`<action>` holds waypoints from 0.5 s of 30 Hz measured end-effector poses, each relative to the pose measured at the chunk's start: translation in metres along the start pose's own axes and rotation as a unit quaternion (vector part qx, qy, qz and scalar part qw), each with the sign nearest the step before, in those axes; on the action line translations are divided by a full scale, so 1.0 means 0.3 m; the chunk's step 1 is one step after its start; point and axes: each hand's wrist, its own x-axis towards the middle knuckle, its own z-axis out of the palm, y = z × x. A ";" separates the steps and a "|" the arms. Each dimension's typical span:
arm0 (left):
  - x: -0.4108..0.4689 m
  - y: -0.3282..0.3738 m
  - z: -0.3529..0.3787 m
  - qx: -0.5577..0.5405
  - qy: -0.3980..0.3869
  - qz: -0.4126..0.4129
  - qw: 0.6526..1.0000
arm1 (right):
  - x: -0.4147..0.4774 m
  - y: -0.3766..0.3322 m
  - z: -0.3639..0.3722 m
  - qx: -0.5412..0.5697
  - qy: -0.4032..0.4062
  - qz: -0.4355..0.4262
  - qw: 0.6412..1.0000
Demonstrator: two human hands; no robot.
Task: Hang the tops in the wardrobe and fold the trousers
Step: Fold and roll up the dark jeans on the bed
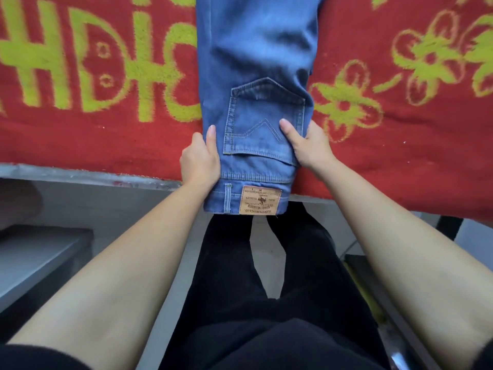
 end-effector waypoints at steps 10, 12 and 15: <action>-0.096 -0.073 0.042 0.062 -0.084 -0.094 0.990 | -0.116 0.056 0.024 -0.081 -0.002 0.102 0.991; -0.040 -0.012 0.011 0.028 -0.041 -0.072 0.996 | -0.084 -0.027 0.000 -0.062 0.072 0.027 0.995; 0.098 0.122 -0.048 -0.038 0.010 0.017 0.999 | 0.037 -0.187 -0.048 -0.028 0.225 -0.077 0.971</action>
